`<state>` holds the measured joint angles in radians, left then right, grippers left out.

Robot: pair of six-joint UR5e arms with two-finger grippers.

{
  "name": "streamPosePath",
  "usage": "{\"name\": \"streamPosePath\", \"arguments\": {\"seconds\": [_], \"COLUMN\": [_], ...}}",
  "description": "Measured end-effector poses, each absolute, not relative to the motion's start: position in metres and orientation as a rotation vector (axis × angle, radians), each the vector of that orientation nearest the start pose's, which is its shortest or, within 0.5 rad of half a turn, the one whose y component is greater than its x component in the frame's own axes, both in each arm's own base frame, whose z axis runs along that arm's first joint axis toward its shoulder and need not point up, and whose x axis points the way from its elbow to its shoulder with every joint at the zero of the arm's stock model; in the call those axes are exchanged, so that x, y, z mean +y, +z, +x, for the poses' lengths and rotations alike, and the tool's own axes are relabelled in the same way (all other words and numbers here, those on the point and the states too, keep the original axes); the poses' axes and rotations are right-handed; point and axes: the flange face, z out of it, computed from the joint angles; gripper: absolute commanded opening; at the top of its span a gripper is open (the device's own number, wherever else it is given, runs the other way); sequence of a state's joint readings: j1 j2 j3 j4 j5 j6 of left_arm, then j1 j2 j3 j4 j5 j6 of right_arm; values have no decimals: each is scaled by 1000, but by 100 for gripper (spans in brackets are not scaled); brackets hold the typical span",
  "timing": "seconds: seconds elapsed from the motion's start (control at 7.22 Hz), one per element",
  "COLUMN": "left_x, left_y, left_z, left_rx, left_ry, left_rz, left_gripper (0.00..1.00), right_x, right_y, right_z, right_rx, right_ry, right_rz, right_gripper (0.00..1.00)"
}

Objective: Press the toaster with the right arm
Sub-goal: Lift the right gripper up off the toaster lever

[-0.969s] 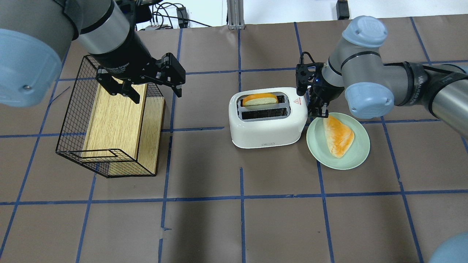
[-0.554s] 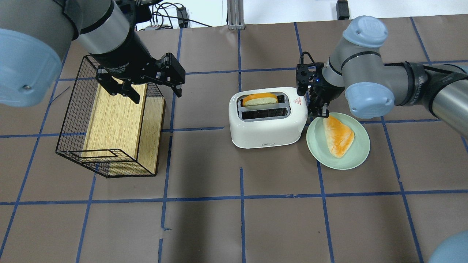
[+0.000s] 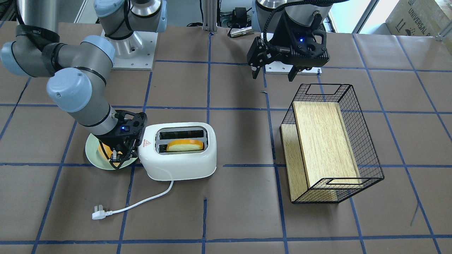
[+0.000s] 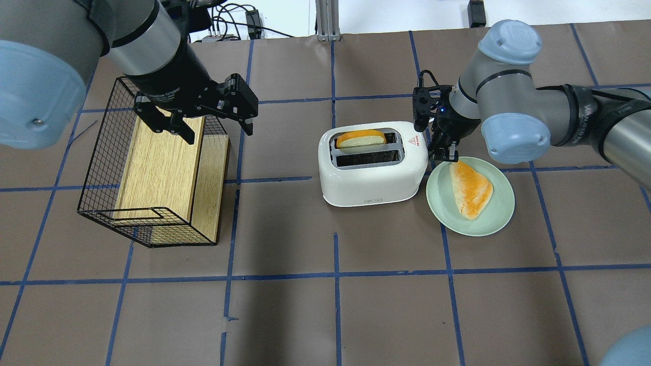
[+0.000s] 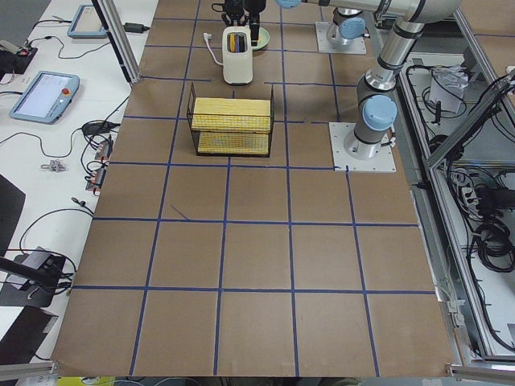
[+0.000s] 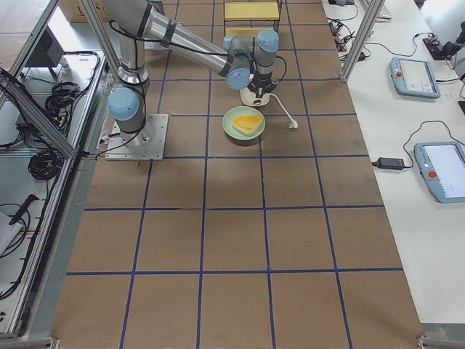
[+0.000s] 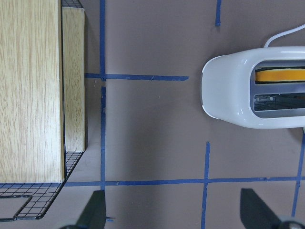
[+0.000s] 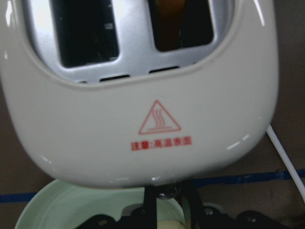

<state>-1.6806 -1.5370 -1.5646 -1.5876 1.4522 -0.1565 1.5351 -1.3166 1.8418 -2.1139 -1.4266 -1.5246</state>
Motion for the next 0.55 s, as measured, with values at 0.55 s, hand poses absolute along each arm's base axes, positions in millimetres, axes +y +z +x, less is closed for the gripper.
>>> {"name": "streamPosePath", "arguments": {"seconds": [0.55], "left_x": [-461], "left_y": [506], "left_z": [-197], "left_rx": [3262], "left_ry": [-12], "left_rz": [-74], "left_gripper": [100], "right_x": [-524], "right_y": [350], "right_z": [125], "right_rx": [2429], "right_ry": [-161], "right_rz": [-1845], "right_gripper": [72]}}
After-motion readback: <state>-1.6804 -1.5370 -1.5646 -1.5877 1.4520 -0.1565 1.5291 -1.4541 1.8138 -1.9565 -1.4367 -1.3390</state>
